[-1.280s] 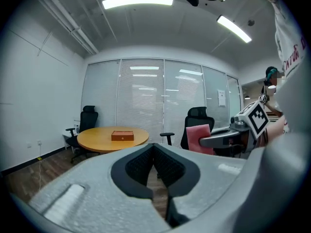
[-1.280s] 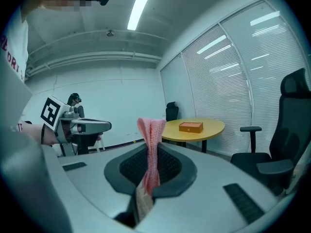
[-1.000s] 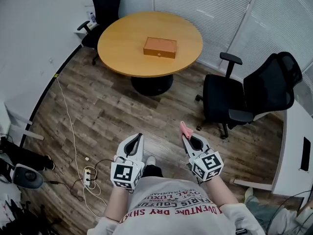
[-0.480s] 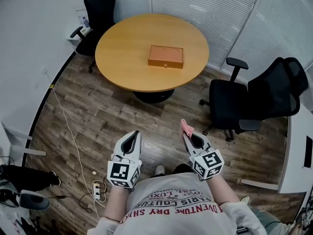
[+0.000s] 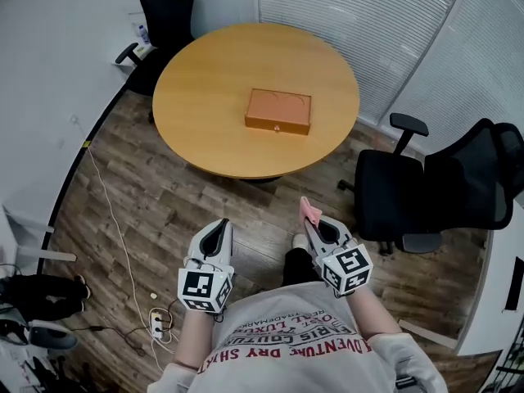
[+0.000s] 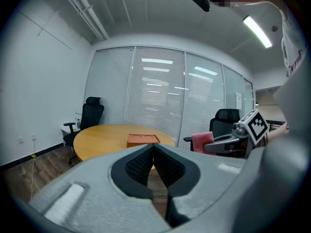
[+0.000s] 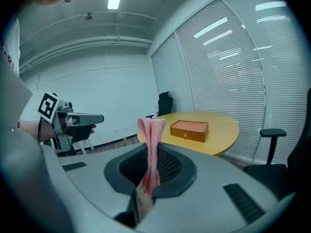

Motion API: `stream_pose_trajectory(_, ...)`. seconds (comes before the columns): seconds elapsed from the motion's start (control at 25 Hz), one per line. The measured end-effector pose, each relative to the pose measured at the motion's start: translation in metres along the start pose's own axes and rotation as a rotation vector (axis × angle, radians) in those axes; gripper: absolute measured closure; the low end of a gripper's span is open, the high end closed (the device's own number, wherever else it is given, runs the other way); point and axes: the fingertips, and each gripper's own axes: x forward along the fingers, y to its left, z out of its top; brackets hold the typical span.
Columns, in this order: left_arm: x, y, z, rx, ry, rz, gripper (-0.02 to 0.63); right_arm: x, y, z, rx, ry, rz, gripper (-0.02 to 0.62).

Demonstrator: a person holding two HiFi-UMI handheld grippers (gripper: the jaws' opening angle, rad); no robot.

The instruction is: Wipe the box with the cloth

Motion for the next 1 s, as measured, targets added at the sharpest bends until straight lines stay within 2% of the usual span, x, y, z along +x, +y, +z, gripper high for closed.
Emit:
stream_pose_trajectory(0.32, 0.143, -0.002, 0.046, -0.021, 0.002, 0.089, 0.597, 0.068, -0.133, 0.052, -0.077, 0.057, 0.121, 0.565)
stream_pose_trajectory(0.6, 0.26, 0.005, 0.042, -0.028, 0.052, 0.097, 0.597, 0.141, -0.241, 0.069, -0.131, 0.132, 0.134, 0.565)
stream_pose_trajectory(0.72, 0.29, 0.02, 0.038, -0.026, 0.081, 0.1, 0.597, 0.17, -0.263, 0.072, -0.142, 0.159, 0.149, 0.565)
stream_pose_trajectory(0.84, 0.314, 0.037, 0.03, -0.016, 0.104, 0.094, 0.597, 0.198, -0.272, 0.067, -0.196, 0.204, 0.161, 0.565)
stream_pose_trajectory(1.0, 0.355, 0.082, 0.02, -0.02, 0.142, 0.081, 0.597, 0.256, -0.279, 0.073, -0.27, 0.264, 0.136, 0.565)
